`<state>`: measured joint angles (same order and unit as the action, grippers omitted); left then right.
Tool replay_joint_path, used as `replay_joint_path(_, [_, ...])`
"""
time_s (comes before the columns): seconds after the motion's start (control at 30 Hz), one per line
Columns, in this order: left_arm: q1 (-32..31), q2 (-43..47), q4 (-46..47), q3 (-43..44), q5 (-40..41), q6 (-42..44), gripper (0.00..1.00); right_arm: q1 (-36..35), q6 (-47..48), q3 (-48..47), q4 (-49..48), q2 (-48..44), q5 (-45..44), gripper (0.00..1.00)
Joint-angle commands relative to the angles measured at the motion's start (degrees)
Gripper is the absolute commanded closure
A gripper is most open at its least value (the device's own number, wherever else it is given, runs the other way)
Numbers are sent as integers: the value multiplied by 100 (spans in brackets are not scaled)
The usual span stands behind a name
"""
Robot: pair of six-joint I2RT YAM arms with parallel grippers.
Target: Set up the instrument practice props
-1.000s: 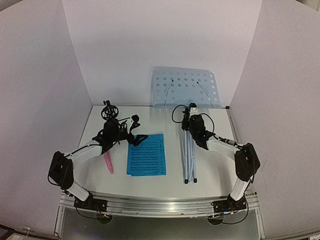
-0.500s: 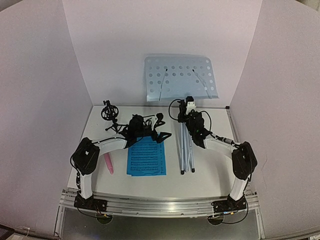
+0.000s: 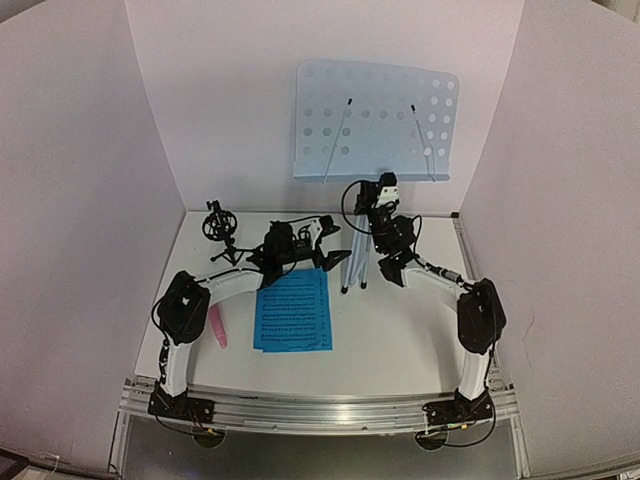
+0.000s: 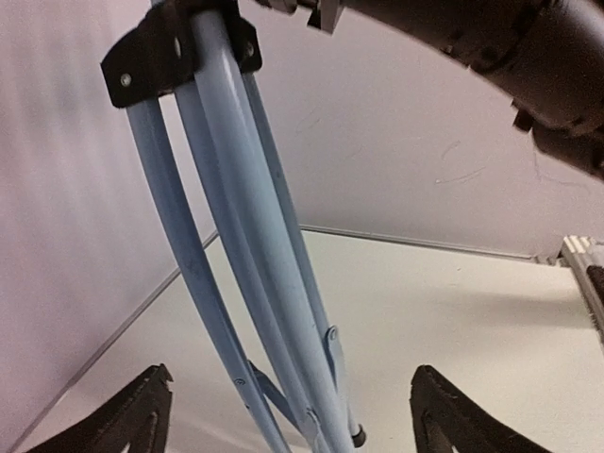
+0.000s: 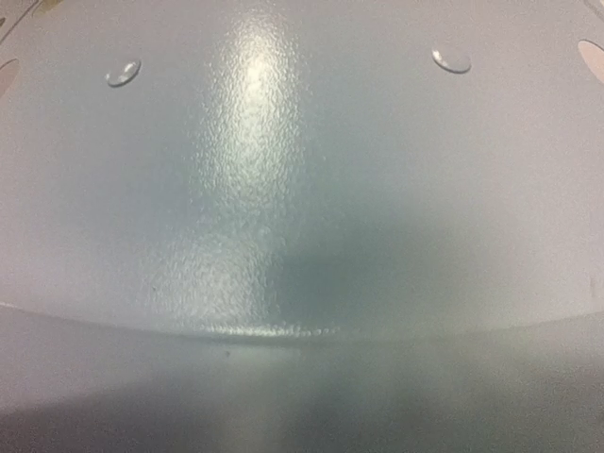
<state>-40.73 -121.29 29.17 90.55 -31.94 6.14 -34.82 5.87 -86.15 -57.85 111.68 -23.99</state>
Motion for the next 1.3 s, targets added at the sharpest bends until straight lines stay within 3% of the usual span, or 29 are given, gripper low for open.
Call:
replay_joint_path(0.0, [-23,-375,333,502,580,547,18,-78,524,-511,-1633,-321,214,100])
replay_joint_path(0.3, [-203,-760,438,992,303,303,36,-78,841,-481,-1677,-329,229,100])
replay_joint_path(0.53, [-392,-917,426,1181,239,349,41,-78,776,-396,-1894,-241,70,100])
replay_joint_path(0.6, [-423,-923,396,1171,264,401,49,-74,794,-338,-1963,-252,99,100])
replay_joint_path(0.8, [-437,-993,330,1210,683,367,92,-73,885,35,-1973,-492,131,100])
replay_joint_path(0.87, [-435,-1031,261,1290,781,369,100,-69,1079,219,-1974,-633,155,100])
replay_joint_path(1.07, [-369,-1190,57,1654,850,651,100,28,1506,915,-1930,-1147,54,100])
replay_joint_path(1.27, [-285,-1610,-666,2497,332,817,100,293,2236,1063,-1491,-1250,59,100])
